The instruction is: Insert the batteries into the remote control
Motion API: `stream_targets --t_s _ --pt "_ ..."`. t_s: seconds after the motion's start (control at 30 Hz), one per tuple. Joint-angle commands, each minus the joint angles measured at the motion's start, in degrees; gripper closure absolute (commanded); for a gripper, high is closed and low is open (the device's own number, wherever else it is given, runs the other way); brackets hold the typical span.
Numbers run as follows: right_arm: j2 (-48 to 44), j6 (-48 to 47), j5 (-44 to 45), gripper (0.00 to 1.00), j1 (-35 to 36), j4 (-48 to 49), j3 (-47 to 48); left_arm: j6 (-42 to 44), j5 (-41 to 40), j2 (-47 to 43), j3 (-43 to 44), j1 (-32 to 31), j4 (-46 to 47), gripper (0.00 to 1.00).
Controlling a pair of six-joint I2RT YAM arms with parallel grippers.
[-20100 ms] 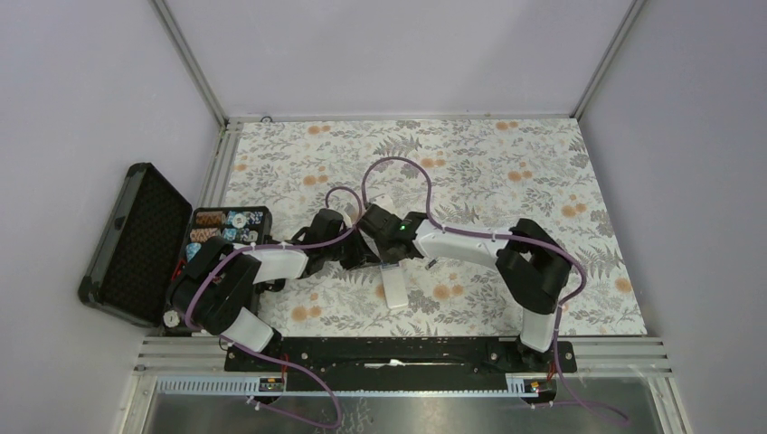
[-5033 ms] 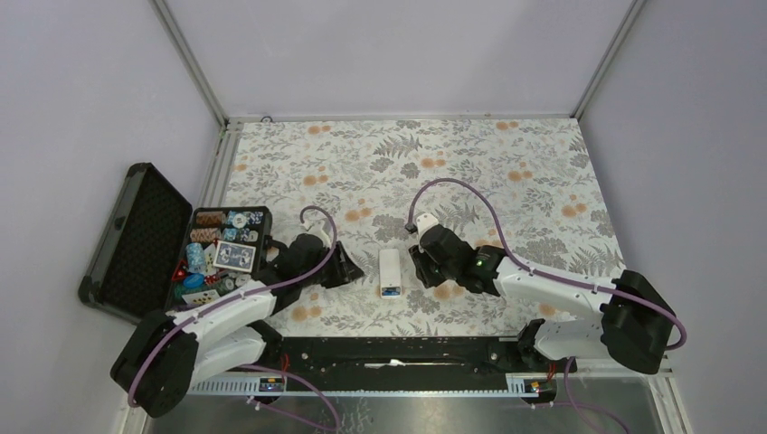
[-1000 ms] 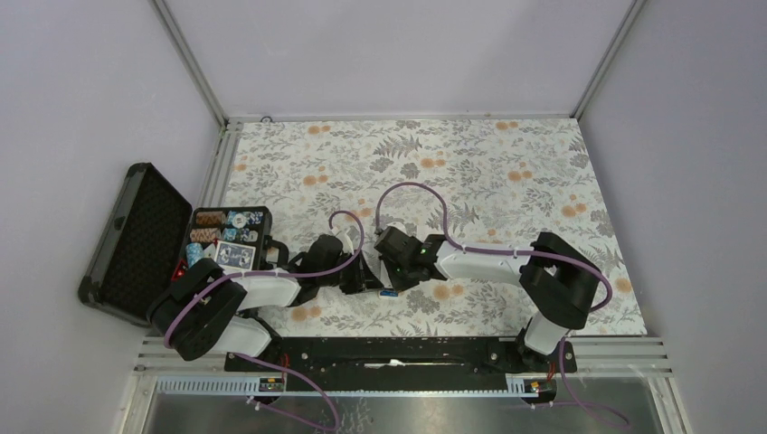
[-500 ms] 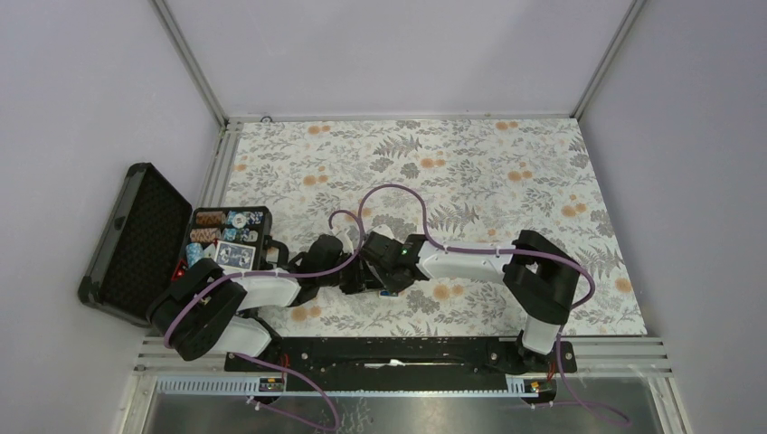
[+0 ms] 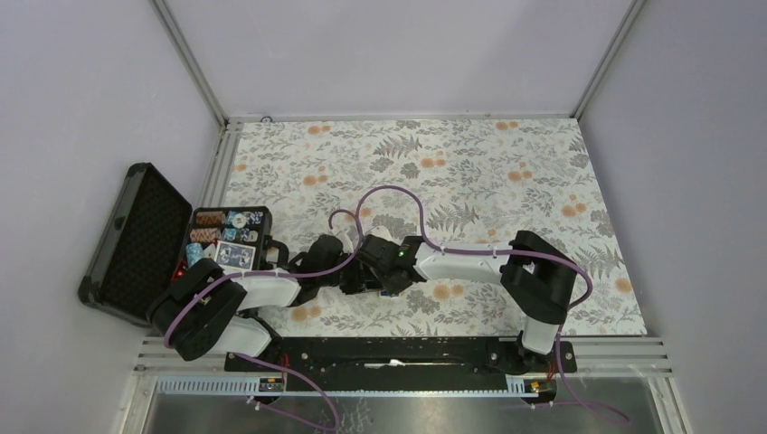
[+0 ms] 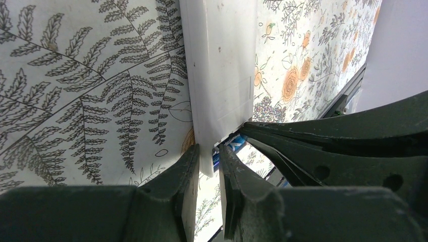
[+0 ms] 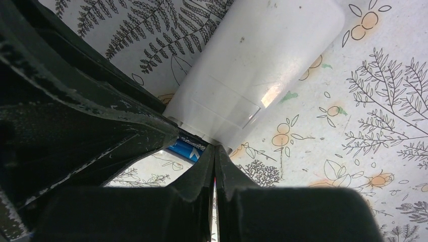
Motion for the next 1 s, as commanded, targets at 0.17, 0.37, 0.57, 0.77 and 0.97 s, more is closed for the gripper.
stream_targets --t_s 0.17,0.37,0.57,0.77,0.97 --pt "-3.7 0.4 5.4 0.97 0.7 1.6 0.2 -0.2 2.1 -1.2 1.5 -1.0 4.1 0.79" --pt "-8.6 -0.3 8.1 0.92 0.7 1.7 -1.4 0.9 1.4 -2.0 1.9 -1.0 2.1 0.77" --pt "-12.8 -0.9 11.2 0.87 -0.1 1.6 -4.2 2.6 -0.8 -4.5 3.1 -1.0 -2.2 0.75" --pt "-15.7 -1.6 10.9 0.83 -1.5 2.1 -7.9 6.7 -5.1 -7.2 6.6 -0.9 -10.2 0.73" --pt "-19.3 -1.6 5.3 0.83 -2.0 5.8 -12.9 11.0 -9.8 -8.1 12.3 -0.9 -17.5 0.7"
